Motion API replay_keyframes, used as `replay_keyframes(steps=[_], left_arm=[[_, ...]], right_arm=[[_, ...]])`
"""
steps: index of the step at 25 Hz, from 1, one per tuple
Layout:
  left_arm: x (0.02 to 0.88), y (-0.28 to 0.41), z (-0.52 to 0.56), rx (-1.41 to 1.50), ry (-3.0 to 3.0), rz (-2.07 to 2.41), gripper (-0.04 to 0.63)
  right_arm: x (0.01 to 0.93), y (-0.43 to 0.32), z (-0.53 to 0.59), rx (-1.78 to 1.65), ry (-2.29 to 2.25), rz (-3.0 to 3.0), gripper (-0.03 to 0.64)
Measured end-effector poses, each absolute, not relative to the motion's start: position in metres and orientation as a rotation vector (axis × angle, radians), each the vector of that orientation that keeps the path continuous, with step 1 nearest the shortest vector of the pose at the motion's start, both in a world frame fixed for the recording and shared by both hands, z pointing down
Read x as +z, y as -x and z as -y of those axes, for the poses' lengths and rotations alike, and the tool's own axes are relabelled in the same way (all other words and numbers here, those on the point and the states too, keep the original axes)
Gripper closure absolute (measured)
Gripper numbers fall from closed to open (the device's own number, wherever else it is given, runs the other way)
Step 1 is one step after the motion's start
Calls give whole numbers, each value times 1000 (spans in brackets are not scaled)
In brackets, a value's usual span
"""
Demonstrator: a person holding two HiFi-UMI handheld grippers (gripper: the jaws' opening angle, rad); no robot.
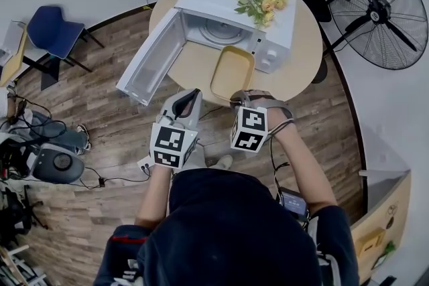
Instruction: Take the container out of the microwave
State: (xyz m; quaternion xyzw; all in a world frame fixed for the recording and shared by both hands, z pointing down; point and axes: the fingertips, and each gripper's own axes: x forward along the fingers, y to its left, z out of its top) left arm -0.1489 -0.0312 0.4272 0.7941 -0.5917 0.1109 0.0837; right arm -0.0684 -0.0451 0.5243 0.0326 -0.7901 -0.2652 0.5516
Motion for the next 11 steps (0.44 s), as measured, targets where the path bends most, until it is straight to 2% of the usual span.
replay_keyframes(steps=[11], left_arm=[[424,152,27,277,-2341,1774,580]], right_arm=[[523,67,41,-635,-60,1864,595]])
